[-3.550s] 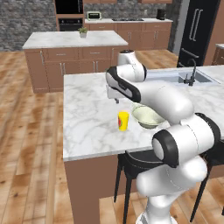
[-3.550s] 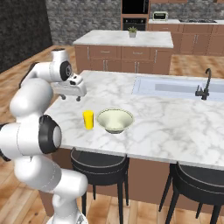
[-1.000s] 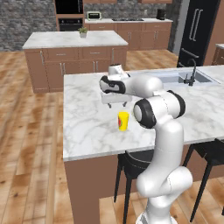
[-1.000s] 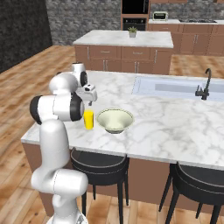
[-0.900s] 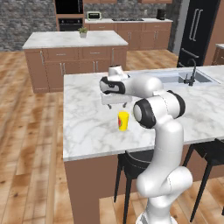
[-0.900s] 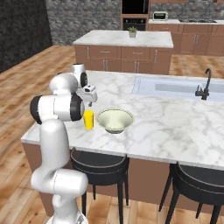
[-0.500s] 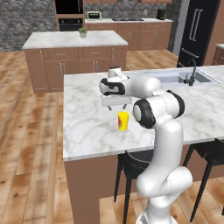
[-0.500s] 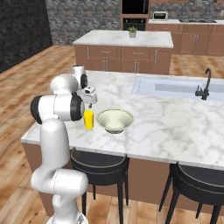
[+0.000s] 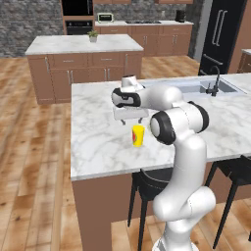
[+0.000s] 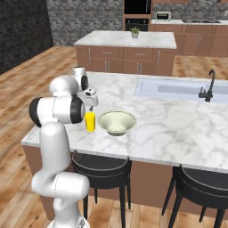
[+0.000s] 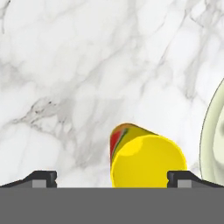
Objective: Place the cup inside the bowl on the dining table and move the bowl to any counter.
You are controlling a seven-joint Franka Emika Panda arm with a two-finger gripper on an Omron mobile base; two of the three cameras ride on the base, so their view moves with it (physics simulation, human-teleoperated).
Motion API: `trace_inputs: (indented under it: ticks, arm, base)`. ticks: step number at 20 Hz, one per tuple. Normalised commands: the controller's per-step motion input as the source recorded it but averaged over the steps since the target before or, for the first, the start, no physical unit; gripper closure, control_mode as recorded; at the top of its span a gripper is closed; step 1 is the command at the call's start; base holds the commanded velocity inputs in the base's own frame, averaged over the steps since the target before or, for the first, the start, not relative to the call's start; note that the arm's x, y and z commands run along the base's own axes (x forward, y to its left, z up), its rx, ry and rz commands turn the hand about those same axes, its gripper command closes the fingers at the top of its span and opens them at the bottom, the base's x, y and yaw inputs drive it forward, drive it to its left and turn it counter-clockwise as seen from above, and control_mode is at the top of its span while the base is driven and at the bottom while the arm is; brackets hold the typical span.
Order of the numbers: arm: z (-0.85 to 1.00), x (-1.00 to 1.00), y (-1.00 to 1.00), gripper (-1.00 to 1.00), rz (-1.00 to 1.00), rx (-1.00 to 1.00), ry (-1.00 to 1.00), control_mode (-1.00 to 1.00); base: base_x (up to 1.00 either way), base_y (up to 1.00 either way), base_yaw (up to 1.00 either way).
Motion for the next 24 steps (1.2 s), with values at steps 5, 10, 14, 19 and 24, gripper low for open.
trace_inputs:
  ticks: [5, 10, 14, 19, 24]
  arm:
    - [0.00, -0.19, 0.00, -1.00, 0.00, 0.00, 0.00, -1.00]
    - [-0.05, -0.02, 0.00, -1.00, 0.00, 0.00, 0.00, -1.00]
    - [-0.16, 0.00, 0.00, -1.00, 0.00, 0.00, 0.00, -1.00]
    - [-0.19, 0.00, 0.00, -1.00, 0.00, 0.00, 0.00, -1.00]
    - [-0.10, 0.01, 0.00, -1.00, 0.00, 0.00, 0.00, -1.00]
  base:
    - [0.00, 0.00, 0.00]
    - [0.00, 0.00, 0.00]
    - [0.00, 0.00, 0.00]
    - [0.00, 0.00, 0.00]
    - [0.00, 0.00, 0.00]
